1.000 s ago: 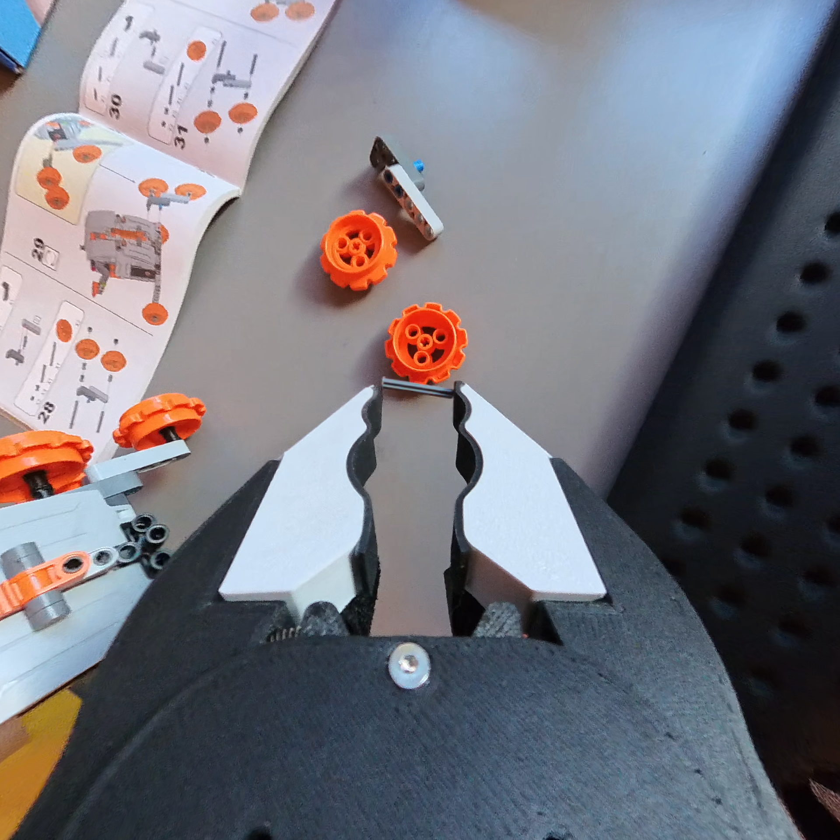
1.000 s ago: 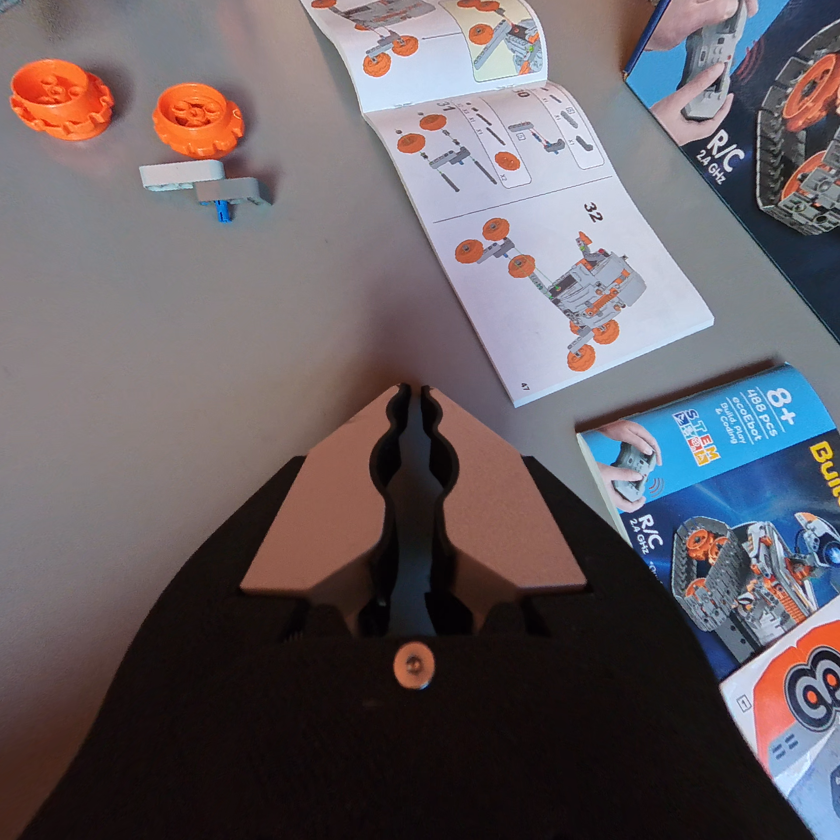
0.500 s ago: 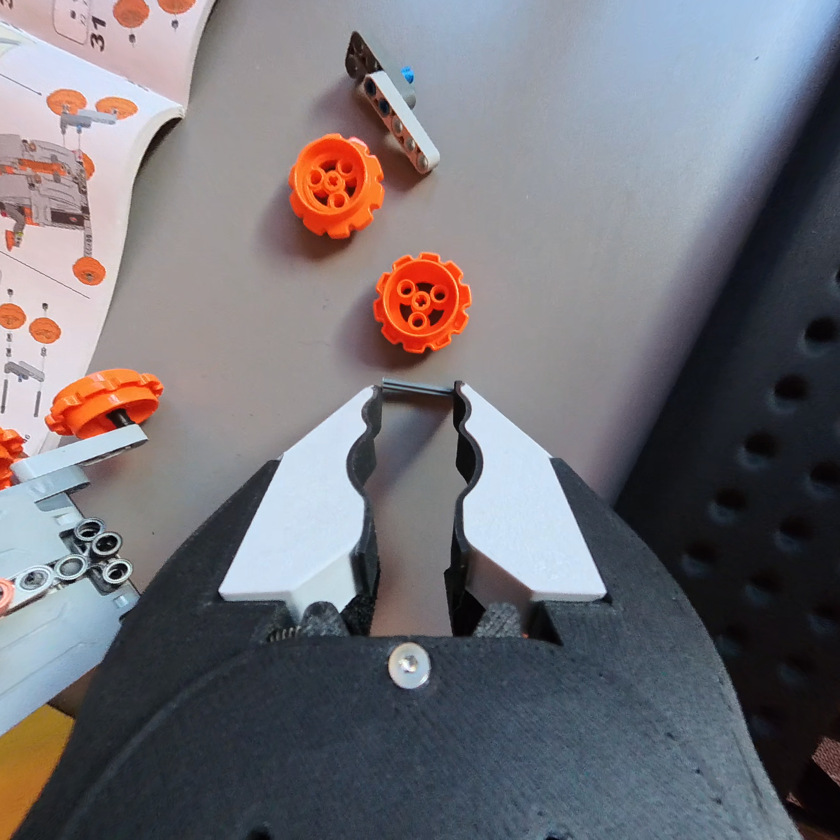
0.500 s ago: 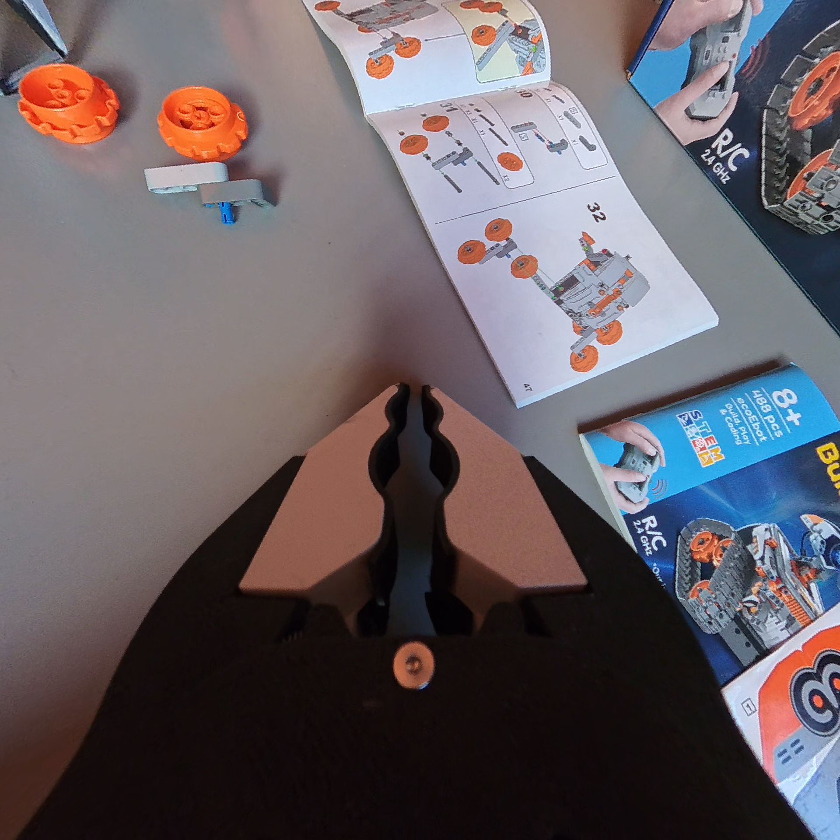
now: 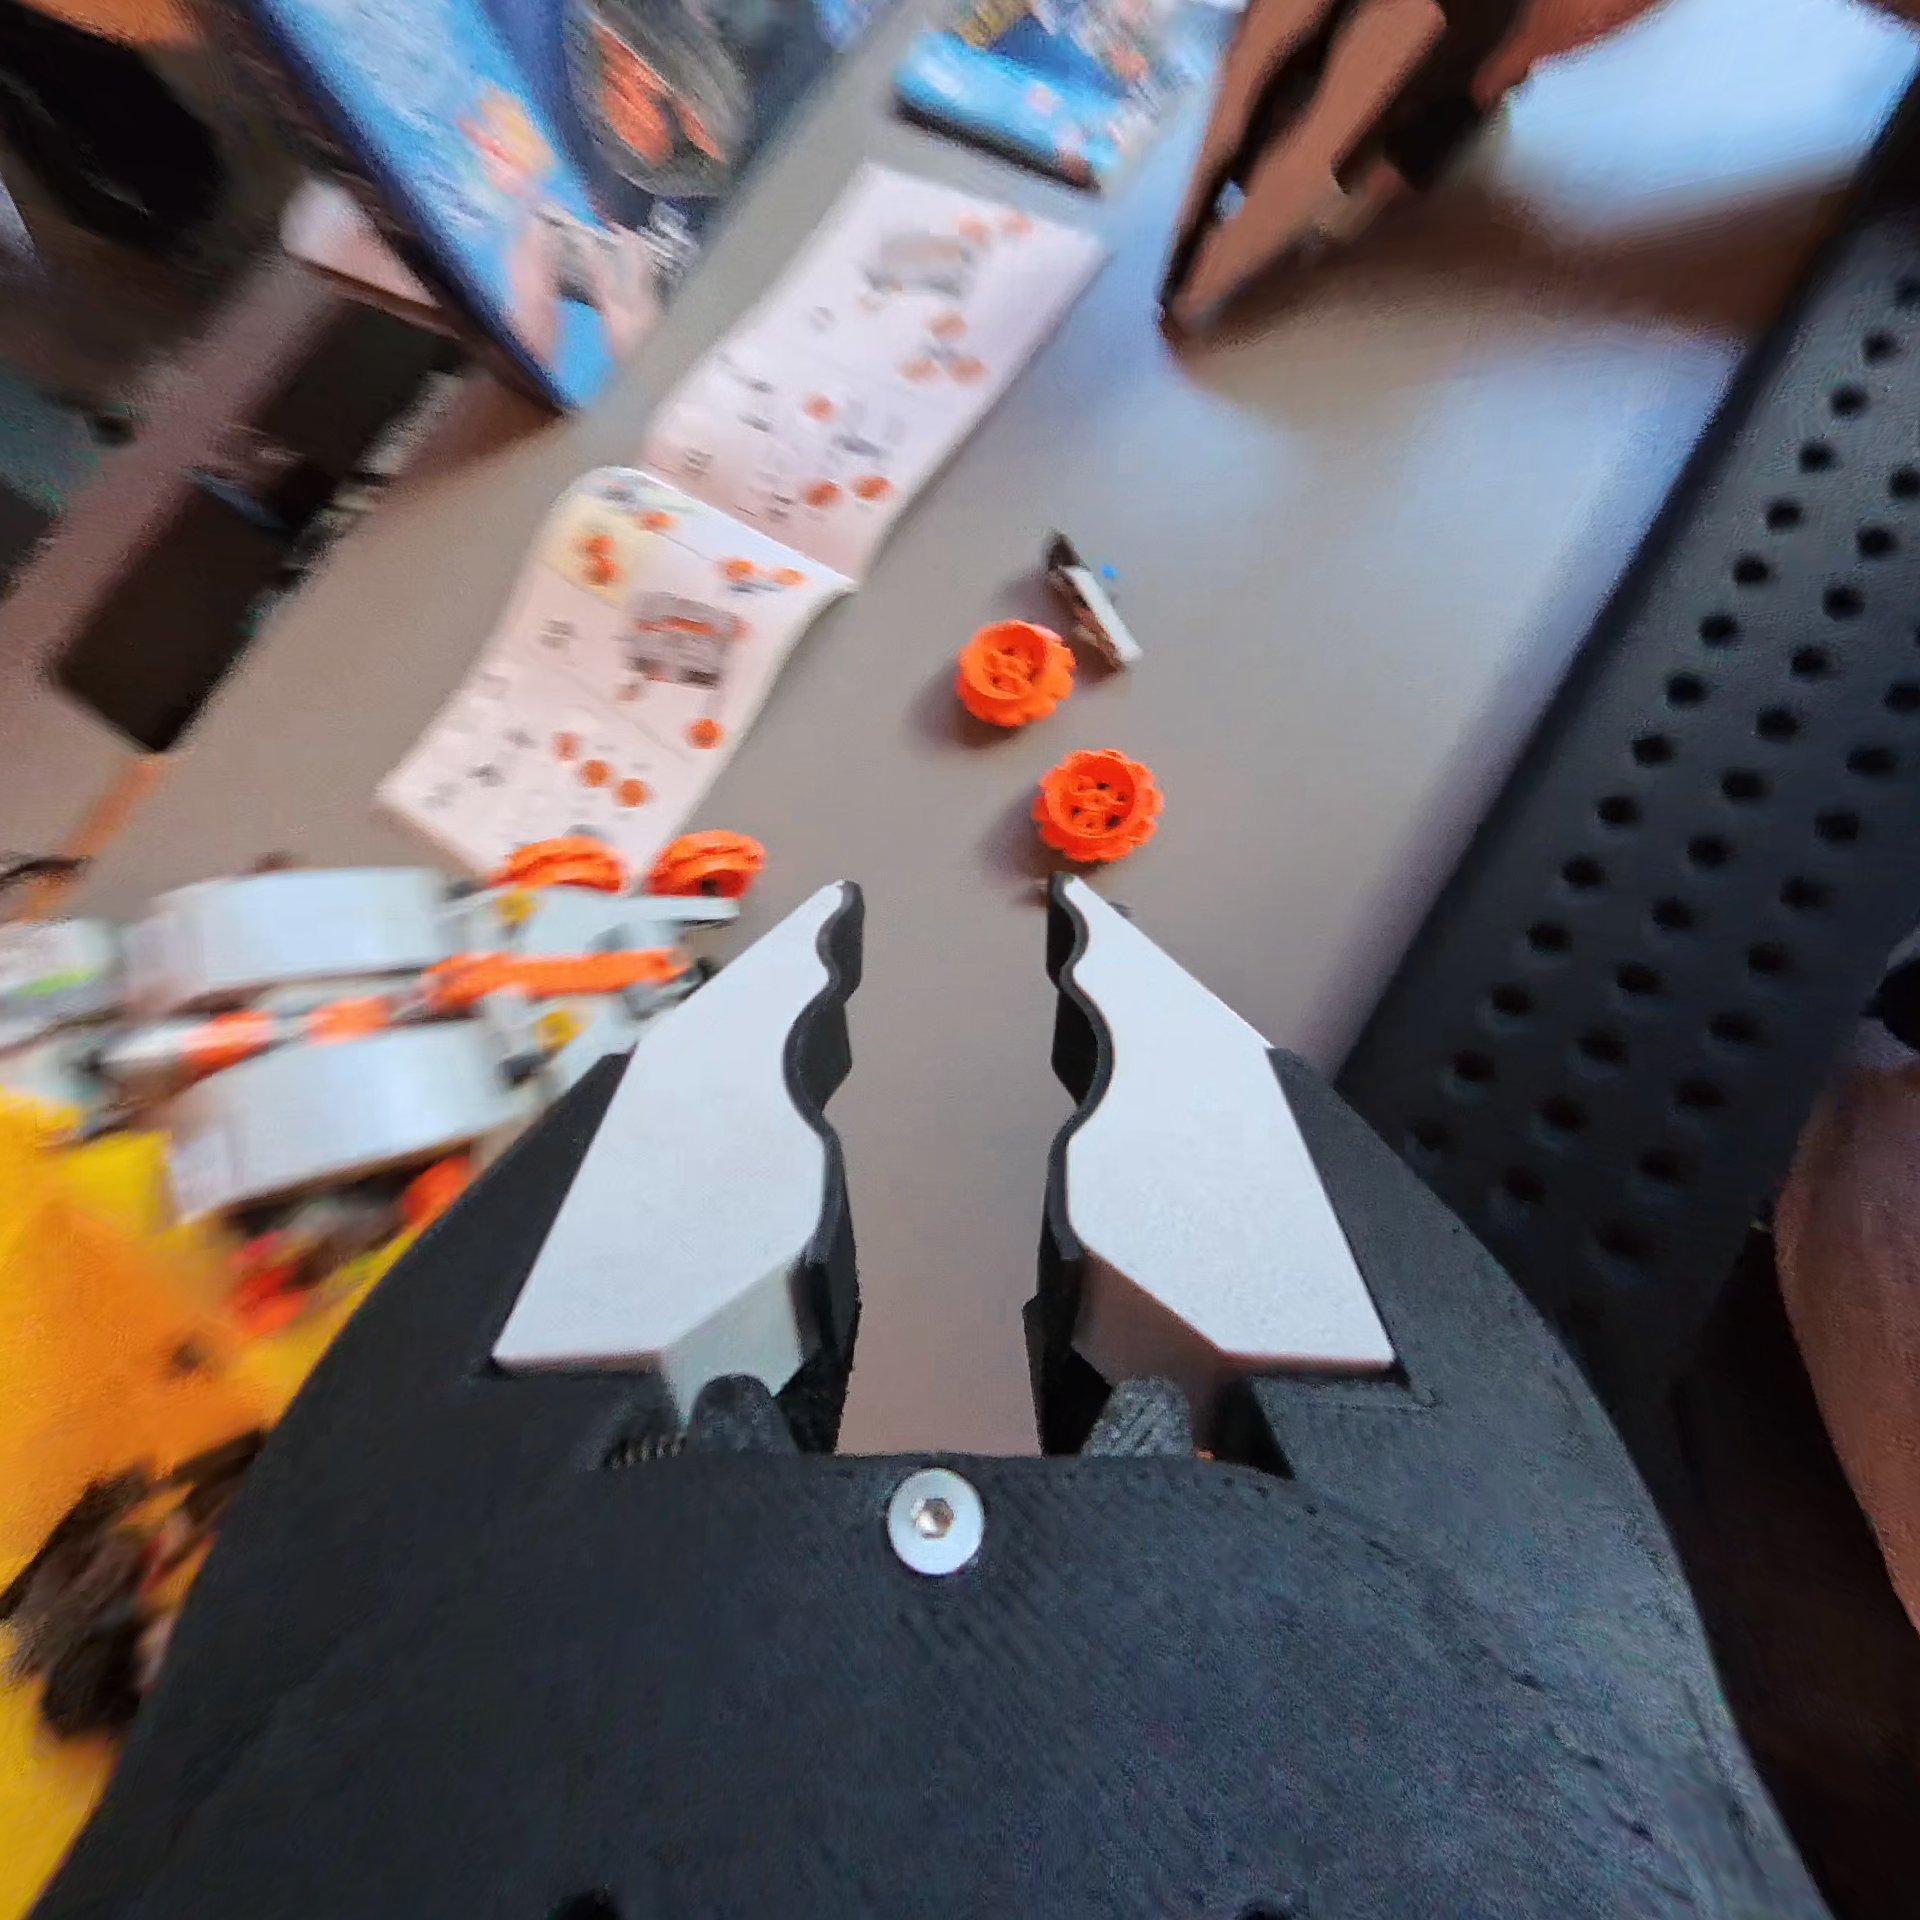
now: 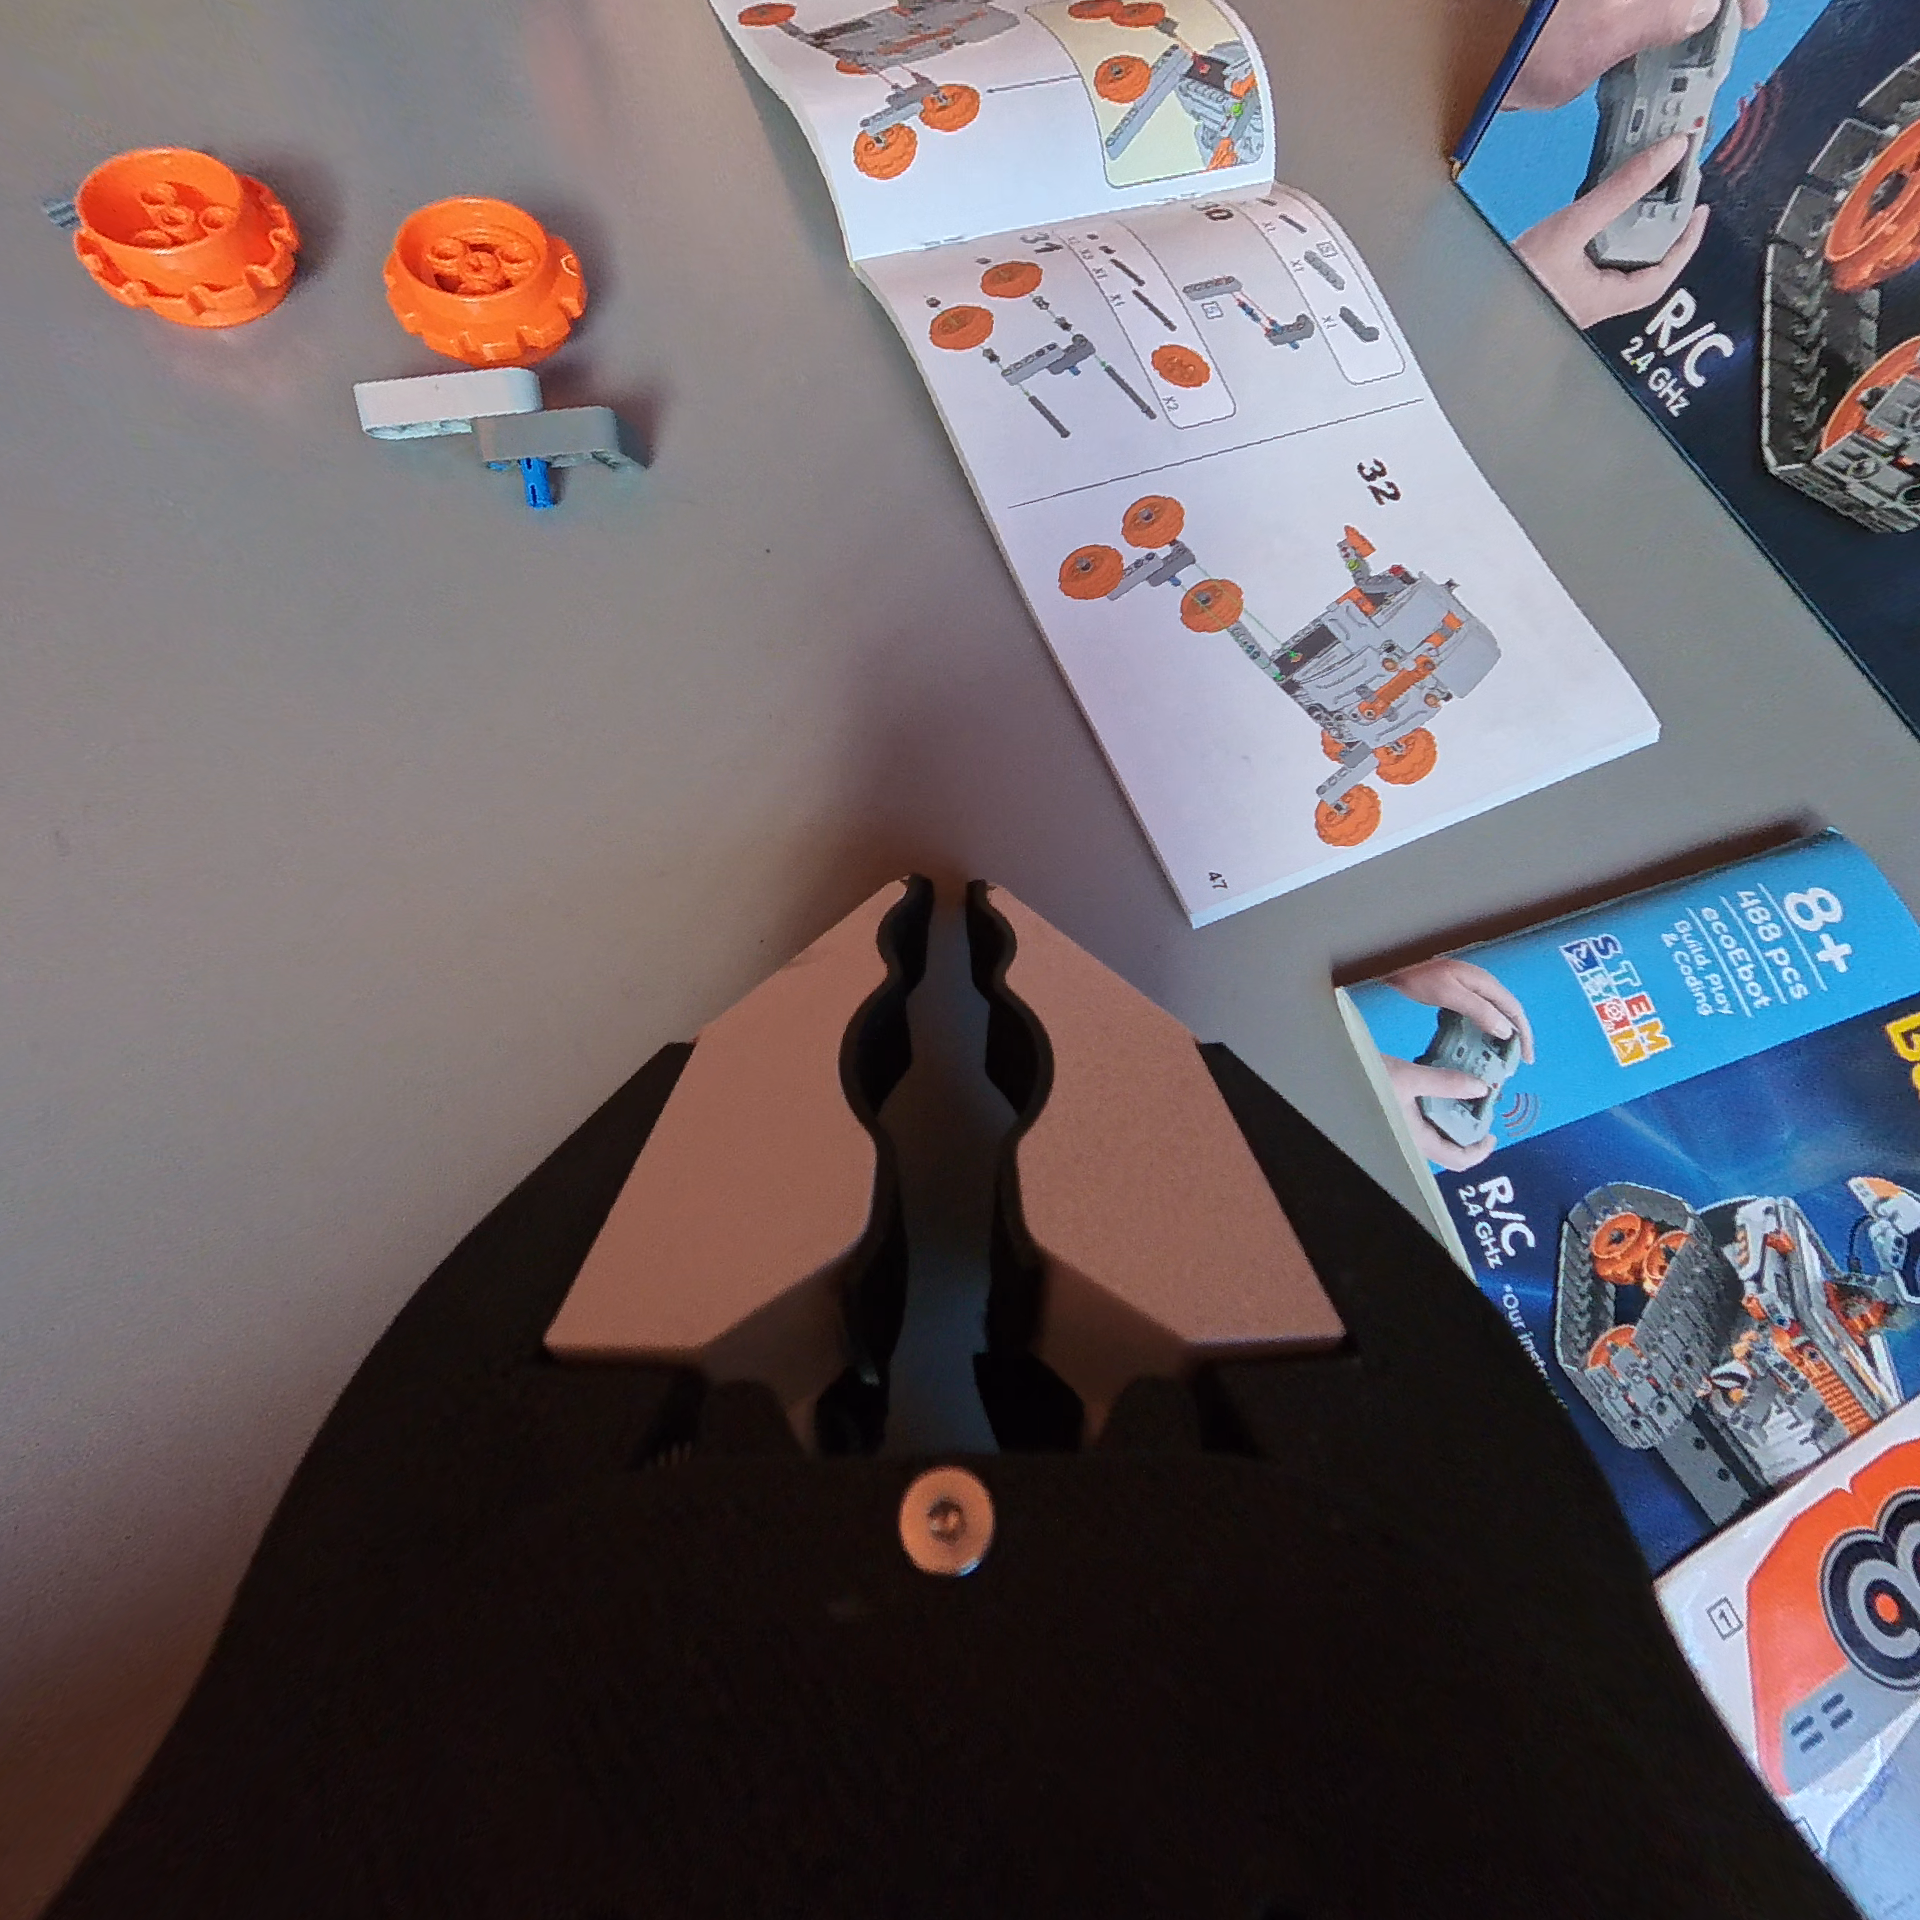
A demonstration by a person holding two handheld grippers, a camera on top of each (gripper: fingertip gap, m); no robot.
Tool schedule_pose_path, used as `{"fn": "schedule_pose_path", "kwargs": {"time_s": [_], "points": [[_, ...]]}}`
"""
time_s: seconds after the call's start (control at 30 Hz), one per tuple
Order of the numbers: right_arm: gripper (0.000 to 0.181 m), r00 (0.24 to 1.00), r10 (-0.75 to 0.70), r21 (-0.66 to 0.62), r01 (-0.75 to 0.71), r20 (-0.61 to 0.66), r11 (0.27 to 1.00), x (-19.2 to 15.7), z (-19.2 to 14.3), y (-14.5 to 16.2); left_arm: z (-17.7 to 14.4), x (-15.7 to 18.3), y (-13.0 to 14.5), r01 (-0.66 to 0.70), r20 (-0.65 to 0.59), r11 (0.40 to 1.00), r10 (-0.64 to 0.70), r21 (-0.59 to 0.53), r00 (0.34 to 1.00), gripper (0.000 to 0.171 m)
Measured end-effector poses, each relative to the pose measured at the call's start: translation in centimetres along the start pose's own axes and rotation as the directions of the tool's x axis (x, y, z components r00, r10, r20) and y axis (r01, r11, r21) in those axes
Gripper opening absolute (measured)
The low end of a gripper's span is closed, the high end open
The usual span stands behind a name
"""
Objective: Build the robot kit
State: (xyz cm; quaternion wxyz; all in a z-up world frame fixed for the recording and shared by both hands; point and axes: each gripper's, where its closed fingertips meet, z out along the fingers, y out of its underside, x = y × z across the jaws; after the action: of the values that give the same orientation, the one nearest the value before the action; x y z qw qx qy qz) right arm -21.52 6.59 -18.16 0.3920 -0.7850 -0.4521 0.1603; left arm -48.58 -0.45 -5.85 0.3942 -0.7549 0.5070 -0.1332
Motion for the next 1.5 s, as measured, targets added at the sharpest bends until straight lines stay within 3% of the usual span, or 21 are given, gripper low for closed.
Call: {"fn": "schedule_pose_path", "kwargs": {"time_s": [0.07,0.17,0.23,0.33,0.4,0.57,0.7,0.9,1.03,1.1,1.27,1.37,1.5], "points": [[0.008,1.000,0.000,0.000,0.000,0.000,1.000,0.0,0.0,0.0,-4.2,-4.0,-0.1,0.056,0.133,0.998,-0.060,0.036,0.989,0.035],[0.008,1.000,-0.001,0.000,0.001,-0.001,1.000,0.0,0.0,0.0,-10.0,-10.9,2.2,0.146,0.354,0.988,-0.157,0.059,0.922,0.031],[0.008,1.000,0.000,0.000,0.000,-0.003,1.000,0.0,0.0,0.0,-11.7,-13.9,5.0,0.242,0.378,0.970,-0.237,0.036,0.895,0.032],[0.008,1.000,0.006,-0.001,-0.006,-0.008,1.000,0.0,0.0,0.0,-10.5,-15.5,11.2,0.400,0.288,0.900,-0.343,-0.173,0.894,0.039],[0.008,1.000,0.012,-0.001,-0.012,-0.013,1.000,0.0,0.0,0.0,-9.2,-18.2,14.5,0.435,0.345,0.865,-0.339,-0.252,0.875,0.044],[0.008,1.000,0.014,-0.001,-0.014,-0.018,1.000,0.0,0.0,0.0,-5.0,-21.7,17.4,0.499,0.312,0.822,-0.414,-0.275,0.855,0.046],[0.008,0.999,0.035,0.000,-0.035,-0.009,0.999,0.2,0.0,0.1,-3.1,-25.3,19.6,0.520,0.383,0.794,-0.396,-0.313,0.835,0.048],[0.008,0.998,0.068,-0.001,-0.068,0.006,0.998,0.3,0.0,0.1,0.3,-22.5,18.0,0.465,0.052,0.837,-0.471,-0.289,0.880,0.054],[0.009,0.995,0.097,-0.001,-0.097,0.023,0.995,0.4,0.0,0.1,1.1,-20.8,20.0,0.335,0.003,0.859,-0.362,-0.386,0.932,0.063],[0.009,0.994,0.106,-0.001,-0.106,0.026,0.994,0.4,0.0,0.1,1.4,-20.1,20.2,0.346,0.000,0.853,-0.376,-0.391,0.927,0.054],[0.009,0.996,0.093,-0.001,-0.093,0.015,0.996,0.4,0.0,0.1,0.2,-21.0,21.4,0.373,0.129,0.835,-0.351,-0.405,0.927,0.041],[0.009,0.995,0.098,-0.001,-0.098,0.018,0.995,0.4,0.0,0.1,-2.1,-23.3,22.8,0.440,0.305,0.804,-0.336,-0.401,0.891,0.007],[0.008,0.994,0.110,-0.001,-0.110,0.025,0.994,0.5,0.0,0.1,-4.6,-24.7,23.5,0.541,0.412,0.767,-0.395,-0.343,0.821,0.005]]}}
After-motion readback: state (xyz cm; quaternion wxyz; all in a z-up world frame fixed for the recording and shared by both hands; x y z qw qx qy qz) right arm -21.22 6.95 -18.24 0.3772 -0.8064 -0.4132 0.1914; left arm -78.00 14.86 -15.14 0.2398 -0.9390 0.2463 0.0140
